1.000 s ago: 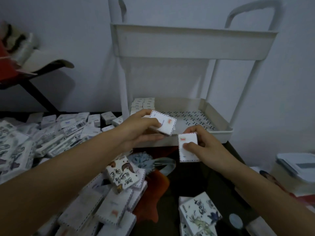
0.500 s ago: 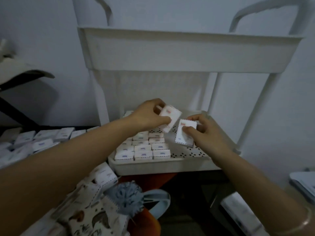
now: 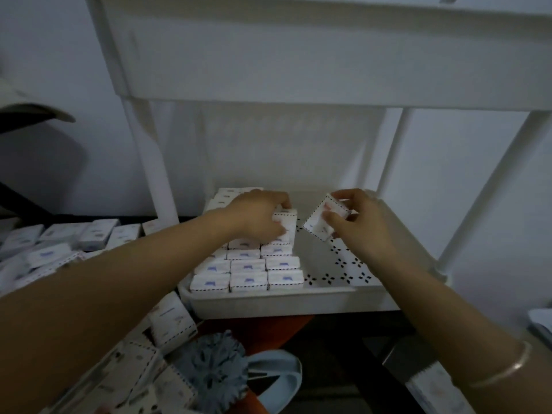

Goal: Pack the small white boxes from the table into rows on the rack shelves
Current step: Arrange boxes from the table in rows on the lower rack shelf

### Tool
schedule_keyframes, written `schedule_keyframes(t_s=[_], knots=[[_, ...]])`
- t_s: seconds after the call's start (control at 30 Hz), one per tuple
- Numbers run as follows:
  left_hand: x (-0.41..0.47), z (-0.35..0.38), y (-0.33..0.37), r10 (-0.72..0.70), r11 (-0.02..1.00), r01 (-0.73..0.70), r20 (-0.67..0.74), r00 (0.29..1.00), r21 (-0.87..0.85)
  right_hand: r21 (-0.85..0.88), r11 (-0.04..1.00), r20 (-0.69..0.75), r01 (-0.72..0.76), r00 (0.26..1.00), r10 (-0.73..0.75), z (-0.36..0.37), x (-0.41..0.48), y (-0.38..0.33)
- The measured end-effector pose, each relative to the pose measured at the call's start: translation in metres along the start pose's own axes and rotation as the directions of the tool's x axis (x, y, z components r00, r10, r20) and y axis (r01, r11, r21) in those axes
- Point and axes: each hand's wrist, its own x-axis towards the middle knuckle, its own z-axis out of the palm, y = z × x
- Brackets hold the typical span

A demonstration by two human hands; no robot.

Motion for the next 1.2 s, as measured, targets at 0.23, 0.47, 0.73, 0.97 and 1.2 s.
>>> schedule_keyframes(t_s=[0.23, 0.47, 0.73, 0.97, 1.2], knots=[[-0.002, 0.001, -0.003, 0.051, 0.967, -0.072, 0.090, 0.995, 0.243, -0.126, 0.980, -0.002, 0.154, 0.988, -0.156, 0.028, 0.017, -0.008], [-0.015, 0.002, -0.006, 0.152, 0.943, -0.126, -0.064, 0.986, 0.307, -0.224, 0.954, 0.248, 0.199, 0.958, -0.142, 0.051, 0.031, -0.024], [-0.046, -0.010, -0.001, 0.088, 0.988, -0.072, -0.108, 0.990, 0.140, -0.169, 0.983, 0.563, 0.072, 0.825, 0.037, 0.060, 0.035, -0.020], [-0.084, -0.013, 0.024, 0.173, 0.985, -0.172, -0.071, 0.982, 0.020, -0.338, 0.927, 0.530, 0.162, 0.847, 0.046, 0.053, 0.018, -0.027], [-0.106, 0.000, 0.082, 0.293, 0.949, -0.298, -0.060, 0.954, -0.100, -0.413, 0.870, 0.357, 0.269, 0.927, -0.117, -0.010, -0.034, -0.044]])
